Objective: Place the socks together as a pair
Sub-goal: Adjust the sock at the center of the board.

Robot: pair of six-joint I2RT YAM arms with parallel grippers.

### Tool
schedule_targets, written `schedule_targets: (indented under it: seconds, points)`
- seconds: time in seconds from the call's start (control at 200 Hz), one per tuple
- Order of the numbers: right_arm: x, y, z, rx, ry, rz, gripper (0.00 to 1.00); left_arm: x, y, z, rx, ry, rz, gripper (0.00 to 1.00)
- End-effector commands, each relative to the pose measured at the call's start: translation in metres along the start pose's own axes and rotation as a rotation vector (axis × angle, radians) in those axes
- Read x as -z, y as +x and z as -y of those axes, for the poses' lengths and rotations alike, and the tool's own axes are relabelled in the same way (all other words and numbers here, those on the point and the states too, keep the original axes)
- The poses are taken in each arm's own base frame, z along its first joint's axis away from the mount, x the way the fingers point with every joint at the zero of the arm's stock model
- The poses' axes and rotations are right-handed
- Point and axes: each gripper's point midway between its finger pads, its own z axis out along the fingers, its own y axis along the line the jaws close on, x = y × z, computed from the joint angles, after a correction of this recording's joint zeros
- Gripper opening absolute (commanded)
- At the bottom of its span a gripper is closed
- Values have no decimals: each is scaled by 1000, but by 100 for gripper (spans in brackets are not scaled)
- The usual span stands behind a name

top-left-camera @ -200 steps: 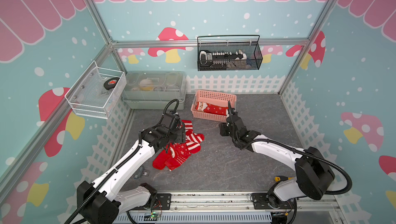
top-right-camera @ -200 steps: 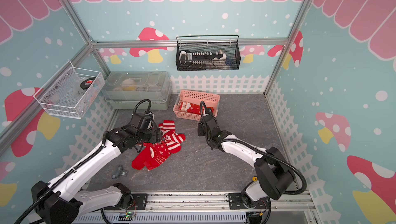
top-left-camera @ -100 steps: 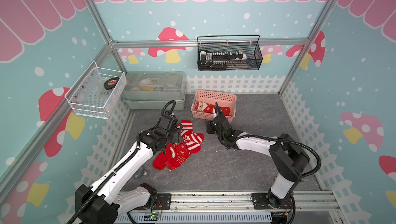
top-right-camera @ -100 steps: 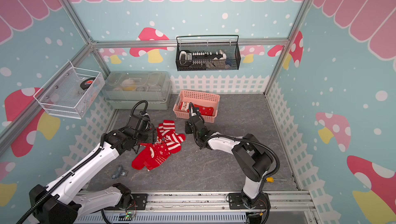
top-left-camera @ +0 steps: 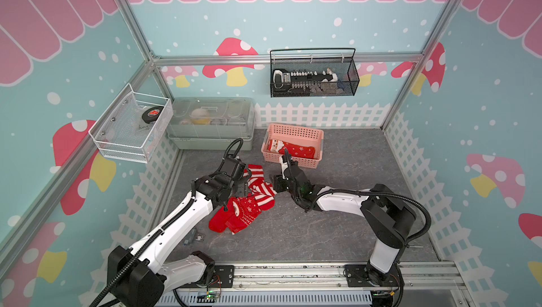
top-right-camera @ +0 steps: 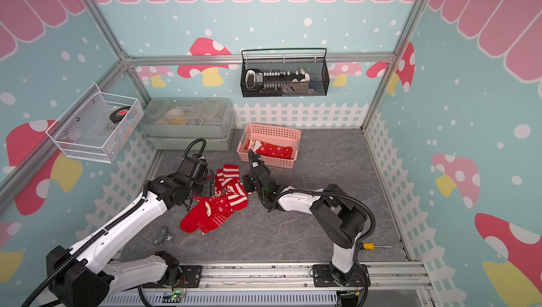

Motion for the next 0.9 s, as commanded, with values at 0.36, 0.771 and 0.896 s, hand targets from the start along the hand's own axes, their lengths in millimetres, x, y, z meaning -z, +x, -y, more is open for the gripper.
schedule_targets:
  seconds: [0.36, 0.771, 0.896]
  points:
    - [-20, 98, -16, -41, -78, -236, 44, -17, 18, 13, 30, 41, -139, 78]
    - [-8, 96, -40, -18, -112, -193, 41, -28, 45, 15, 88, 50, -246, 77]
    - [-1, 96, -59, -9, -146, -190, 41, -24, 37, -2, 145, 11, -202, 77]
